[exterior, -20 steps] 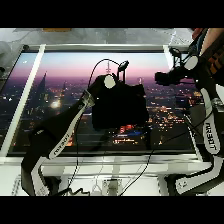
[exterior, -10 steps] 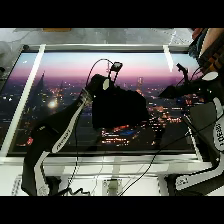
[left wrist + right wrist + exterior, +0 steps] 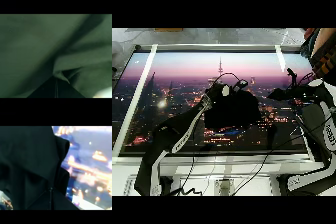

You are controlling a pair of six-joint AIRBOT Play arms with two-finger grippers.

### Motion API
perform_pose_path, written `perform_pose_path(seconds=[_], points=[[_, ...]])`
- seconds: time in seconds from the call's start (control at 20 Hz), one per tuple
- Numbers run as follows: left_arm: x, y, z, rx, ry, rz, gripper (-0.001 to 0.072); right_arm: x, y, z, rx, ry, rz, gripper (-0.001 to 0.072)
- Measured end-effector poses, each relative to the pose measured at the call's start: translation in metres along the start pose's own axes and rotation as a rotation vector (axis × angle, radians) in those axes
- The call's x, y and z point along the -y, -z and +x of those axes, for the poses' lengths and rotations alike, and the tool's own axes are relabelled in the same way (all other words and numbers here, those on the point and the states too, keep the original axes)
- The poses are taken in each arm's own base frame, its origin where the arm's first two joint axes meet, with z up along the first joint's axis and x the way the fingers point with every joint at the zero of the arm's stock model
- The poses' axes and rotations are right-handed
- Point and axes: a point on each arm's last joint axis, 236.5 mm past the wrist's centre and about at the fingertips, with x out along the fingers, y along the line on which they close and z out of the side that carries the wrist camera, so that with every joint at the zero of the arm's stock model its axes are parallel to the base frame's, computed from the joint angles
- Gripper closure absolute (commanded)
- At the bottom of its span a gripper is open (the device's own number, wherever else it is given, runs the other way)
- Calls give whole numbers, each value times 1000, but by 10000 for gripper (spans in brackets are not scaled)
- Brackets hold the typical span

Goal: Fold the clothes and pants, and hang the long-sleeved shirts on hangers.

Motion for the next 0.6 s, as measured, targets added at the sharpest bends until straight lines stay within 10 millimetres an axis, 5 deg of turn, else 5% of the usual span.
perform_pose_path(seconds=[0.15,0.25,0.45,0.6], points=[[47,21,1,-87,194,24,700,-4,-2,6,6,3,2,682],[70,28,-8,-118,290,42,701,-7,-2,9,3,2,1,171],[97,35,-46,-154,360,100,701,-8,5,17,-35,17,-8,10],[92,34,-78,-158,284,140,699,-10,23,32,-117,20,-1,10]])
